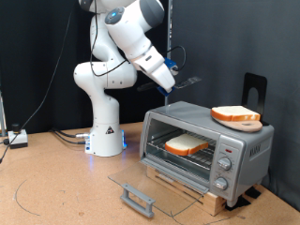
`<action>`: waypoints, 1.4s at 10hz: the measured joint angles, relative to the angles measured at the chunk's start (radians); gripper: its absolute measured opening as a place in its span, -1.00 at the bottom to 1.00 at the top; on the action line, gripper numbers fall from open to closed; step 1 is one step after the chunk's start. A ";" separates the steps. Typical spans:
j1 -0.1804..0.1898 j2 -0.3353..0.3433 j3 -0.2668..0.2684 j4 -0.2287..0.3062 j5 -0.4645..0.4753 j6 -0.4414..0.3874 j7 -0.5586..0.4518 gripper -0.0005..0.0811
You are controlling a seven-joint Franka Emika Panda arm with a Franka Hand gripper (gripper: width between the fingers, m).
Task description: Make a piece of toast with the oven
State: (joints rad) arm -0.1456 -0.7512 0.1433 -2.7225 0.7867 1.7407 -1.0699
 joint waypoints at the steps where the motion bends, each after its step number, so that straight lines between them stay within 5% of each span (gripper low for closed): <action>1: 0.014 -0.030 0.023 -0.010 0.013 0.005 0.012 -0.02; 6: 0.035 -0.187 0.229 -0.091 0.071 0.104 0.191 -0.02; 9: 0.027 -0.179 0.293 -0.122 0.074 0.157 0.232 -0.02; 14: 0.024 -0.069 0.348 -0.136 0.150 0.234 0.186 -0.02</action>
State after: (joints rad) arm -0.1213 -0.8204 0.4918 -2.8585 0.9370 1.9749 -0.8838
